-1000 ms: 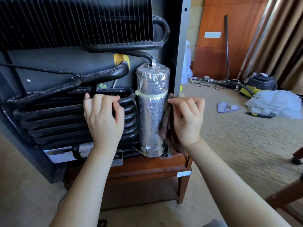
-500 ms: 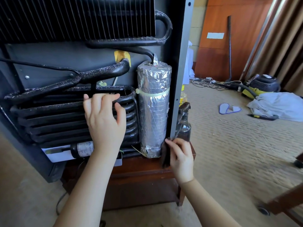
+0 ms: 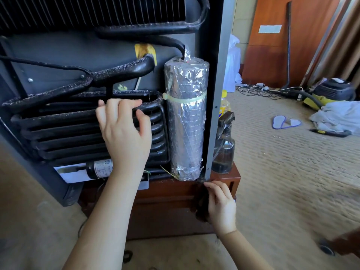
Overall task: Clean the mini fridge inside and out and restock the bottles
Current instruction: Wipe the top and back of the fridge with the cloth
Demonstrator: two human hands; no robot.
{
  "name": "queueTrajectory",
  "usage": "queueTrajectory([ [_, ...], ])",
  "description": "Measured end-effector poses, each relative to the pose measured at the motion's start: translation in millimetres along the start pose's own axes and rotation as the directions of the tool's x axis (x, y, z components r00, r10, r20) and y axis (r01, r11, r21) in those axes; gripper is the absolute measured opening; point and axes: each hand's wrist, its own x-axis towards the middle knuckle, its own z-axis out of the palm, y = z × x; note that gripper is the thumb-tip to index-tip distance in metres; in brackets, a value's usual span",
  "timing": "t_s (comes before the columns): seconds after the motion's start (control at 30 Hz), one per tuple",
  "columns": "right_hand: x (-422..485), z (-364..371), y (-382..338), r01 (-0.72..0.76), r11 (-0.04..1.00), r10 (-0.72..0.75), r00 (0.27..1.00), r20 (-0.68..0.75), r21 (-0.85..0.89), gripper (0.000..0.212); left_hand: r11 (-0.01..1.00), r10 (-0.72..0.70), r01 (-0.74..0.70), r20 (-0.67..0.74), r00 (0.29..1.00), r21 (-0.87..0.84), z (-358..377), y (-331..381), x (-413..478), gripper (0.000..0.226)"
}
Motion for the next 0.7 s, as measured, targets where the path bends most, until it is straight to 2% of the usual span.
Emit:
queueTrajectory([
  [0.13,38.7,-13.2,-23.1,-0.006,0.999,0.019,0.972,-0.236,0.053,0.011,1.000,0.019,-0.019,0.005,1.000,0.002,-1.0,-2.2,-1.2,0.016],
  [0.2,56.4,-14.9,-27.3,-0.011,0.996,0.034,0.963,-0.266,0.089,0.009,1.000,0.023,-0.023,-0.003,1.000,-0.001,-0.5,-2.3,-1.2,0.016],
  [0.37,32.8,-5.6,-4.1,0.029,0.998,-0.024,0.996,-0.091,0.056,0.010,1.000,0.013,-0.013,-0.024,1.000,-0.005,1.4,-2.2,-2.1,0.014],
  [0.5,-4.8,2.1,22.4,-0.115,0.993,0.116,0.991,0.066,-0.018,0.024,1.000,0.007,-0.007,-0.020,1.000,-0.002,2.1,-1.2,-2.2,0.015],
  [0.57,-6.0,3.8,21.3,-0.157,0.988,0.157,0.985,0.065,-0.004,0.026,1.000,0.019,-0.019,-0.010,1.000,0.004,1.0,-2.4,-3.1,0.015],
  [0.7,3.3,0.9,5.2,-0.138,0.987,0.142,0.989,-0.040,0.085,0.022,1.000,0.031,-0.031,-0.009,0.999,0.006,1.1,-3.2,-3.5,0.016],
])
